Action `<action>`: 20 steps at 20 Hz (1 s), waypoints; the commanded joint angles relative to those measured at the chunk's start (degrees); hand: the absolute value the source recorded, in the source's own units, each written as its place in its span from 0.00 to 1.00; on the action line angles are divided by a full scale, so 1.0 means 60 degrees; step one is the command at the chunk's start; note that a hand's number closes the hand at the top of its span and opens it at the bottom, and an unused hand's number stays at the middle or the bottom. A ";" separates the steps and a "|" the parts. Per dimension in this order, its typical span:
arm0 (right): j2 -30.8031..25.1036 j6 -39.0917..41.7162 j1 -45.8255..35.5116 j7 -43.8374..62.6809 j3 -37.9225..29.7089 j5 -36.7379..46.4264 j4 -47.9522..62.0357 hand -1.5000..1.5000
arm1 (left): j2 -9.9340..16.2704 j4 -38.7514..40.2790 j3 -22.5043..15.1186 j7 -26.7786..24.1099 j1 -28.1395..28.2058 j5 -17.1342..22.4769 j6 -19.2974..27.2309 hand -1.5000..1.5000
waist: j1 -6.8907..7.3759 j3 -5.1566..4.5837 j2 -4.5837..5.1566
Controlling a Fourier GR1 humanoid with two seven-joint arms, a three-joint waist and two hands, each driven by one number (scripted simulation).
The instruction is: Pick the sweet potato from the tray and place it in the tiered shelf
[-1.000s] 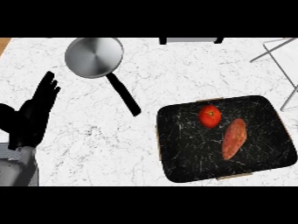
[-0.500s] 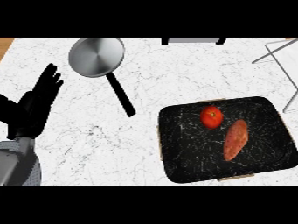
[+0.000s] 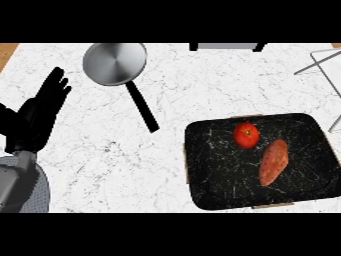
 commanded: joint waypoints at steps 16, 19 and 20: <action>0.0769 0.0937 -0.3997 0.6364 0.5165 0.3196 0.0428 0.00 | -0.0336 0.0494 0.0299 -0.0303 0.0027 -0.0280 -0.0531 0.50 | 0.0015 0.0048 -0.0033; 0.1045 0.1168 -0.4720 0.6302 0.5400 0.3247 0.1604 0.00 | -0.0609 -0.0026 -0.0070 0.0041 -0.0046 -0.0681 -0.0055 0.50 | 0.0128 0.0056 -0.0024; 0.0967 0.1319 -0.4607 0.7030 0.5413 0.2996 0.0785 0.00 | -0.0504 0.0051 0.0215 0.0199 -0.0165 -0.0461 -0.0154 0.50 | 0.0002 0.0051 -0.0057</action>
